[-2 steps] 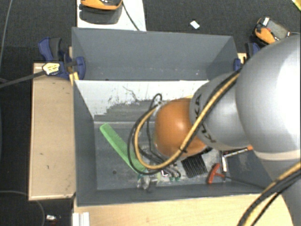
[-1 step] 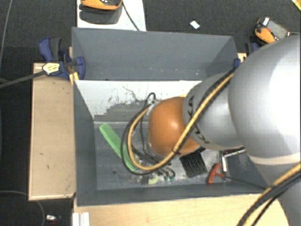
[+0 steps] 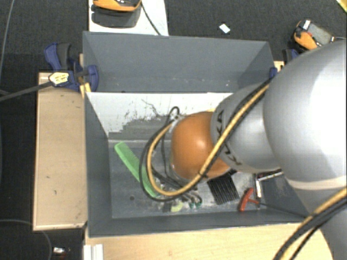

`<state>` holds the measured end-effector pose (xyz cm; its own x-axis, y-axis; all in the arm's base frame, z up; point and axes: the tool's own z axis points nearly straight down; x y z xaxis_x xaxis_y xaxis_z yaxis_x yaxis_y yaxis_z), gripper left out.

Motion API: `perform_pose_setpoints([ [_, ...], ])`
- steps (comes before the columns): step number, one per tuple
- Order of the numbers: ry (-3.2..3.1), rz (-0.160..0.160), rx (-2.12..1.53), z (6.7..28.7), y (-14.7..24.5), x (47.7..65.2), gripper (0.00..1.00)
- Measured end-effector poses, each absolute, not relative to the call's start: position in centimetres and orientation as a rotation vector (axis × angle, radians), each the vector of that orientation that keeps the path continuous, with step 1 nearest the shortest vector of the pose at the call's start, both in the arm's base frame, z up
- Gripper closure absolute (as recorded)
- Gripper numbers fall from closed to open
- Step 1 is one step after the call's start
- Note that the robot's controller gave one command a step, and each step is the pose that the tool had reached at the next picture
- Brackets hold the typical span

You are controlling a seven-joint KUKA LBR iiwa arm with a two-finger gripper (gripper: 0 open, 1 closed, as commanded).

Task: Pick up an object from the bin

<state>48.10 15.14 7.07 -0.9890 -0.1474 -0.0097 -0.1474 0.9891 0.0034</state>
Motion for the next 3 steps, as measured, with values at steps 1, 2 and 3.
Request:
perform_pose_setpoints([
  [1,3.121,0.008,-0.228,7.4,15.1,48.1,1.00],
  [2,3.127,0.005,-0.227,9.8,15.1,48.0,1.00],
  [3,3.131,0.004,-0.225,14.7,15.0,47.9,1.00],
])
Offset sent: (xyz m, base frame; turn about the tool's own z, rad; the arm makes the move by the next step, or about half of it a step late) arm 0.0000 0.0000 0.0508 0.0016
